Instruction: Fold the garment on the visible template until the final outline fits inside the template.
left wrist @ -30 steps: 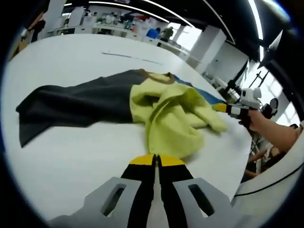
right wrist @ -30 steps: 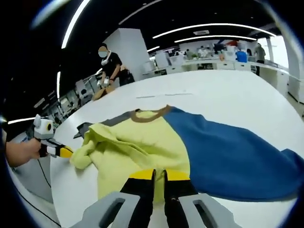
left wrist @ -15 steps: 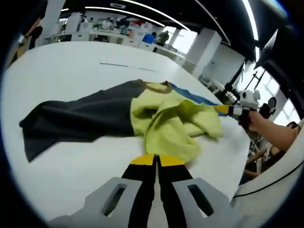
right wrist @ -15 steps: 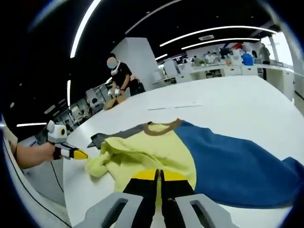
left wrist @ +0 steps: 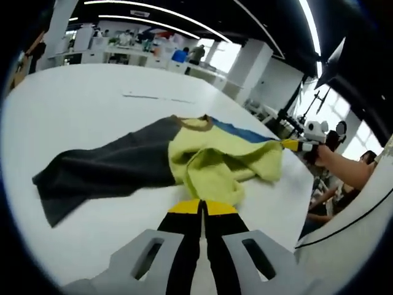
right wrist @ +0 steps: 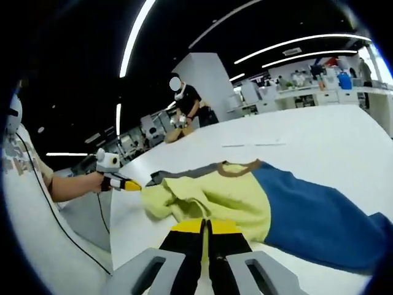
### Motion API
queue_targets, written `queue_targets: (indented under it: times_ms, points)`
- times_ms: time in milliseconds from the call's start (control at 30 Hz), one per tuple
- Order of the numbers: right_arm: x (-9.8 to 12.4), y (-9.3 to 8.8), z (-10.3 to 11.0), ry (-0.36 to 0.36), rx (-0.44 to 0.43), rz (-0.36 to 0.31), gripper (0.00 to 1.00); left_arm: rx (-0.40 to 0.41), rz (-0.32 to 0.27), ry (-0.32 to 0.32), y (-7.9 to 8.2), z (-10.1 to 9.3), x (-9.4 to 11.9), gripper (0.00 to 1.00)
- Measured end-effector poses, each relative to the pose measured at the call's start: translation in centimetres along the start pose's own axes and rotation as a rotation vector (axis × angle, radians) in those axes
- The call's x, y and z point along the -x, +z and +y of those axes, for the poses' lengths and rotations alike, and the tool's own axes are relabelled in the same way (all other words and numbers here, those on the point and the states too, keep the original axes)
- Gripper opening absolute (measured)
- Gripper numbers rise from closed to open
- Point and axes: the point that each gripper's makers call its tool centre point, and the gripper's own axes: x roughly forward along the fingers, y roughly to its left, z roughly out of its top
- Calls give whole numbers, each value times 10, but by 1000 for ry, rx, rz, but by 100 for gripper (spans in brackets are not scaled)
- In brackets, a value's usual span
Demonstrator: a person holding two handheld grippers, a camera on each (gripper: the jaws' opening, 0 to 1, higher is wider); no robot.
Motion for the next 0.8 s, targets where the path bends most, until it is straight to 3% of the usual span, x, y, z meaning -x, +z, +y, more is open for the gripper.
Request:
queue_targets:
  times_ms: [200, 433, 633, 800]
  points:
    - [10, -8, 15, 71, -1, 30, 0, -36, 26, -37, -3, -8, 7, 0]
    - [24, -13, 25, 129, -13, 58, 0, -158, 93, -106, -10, -23, 15, 0]
    - [34, -25, 33, 172, -19, 113, 0, -181, 122, -146, -15, -26, 18, 0]
    - [47, -49, 42, 213, -29, 202, 0, -223, 168, -198, -26, -34, 26, 0]
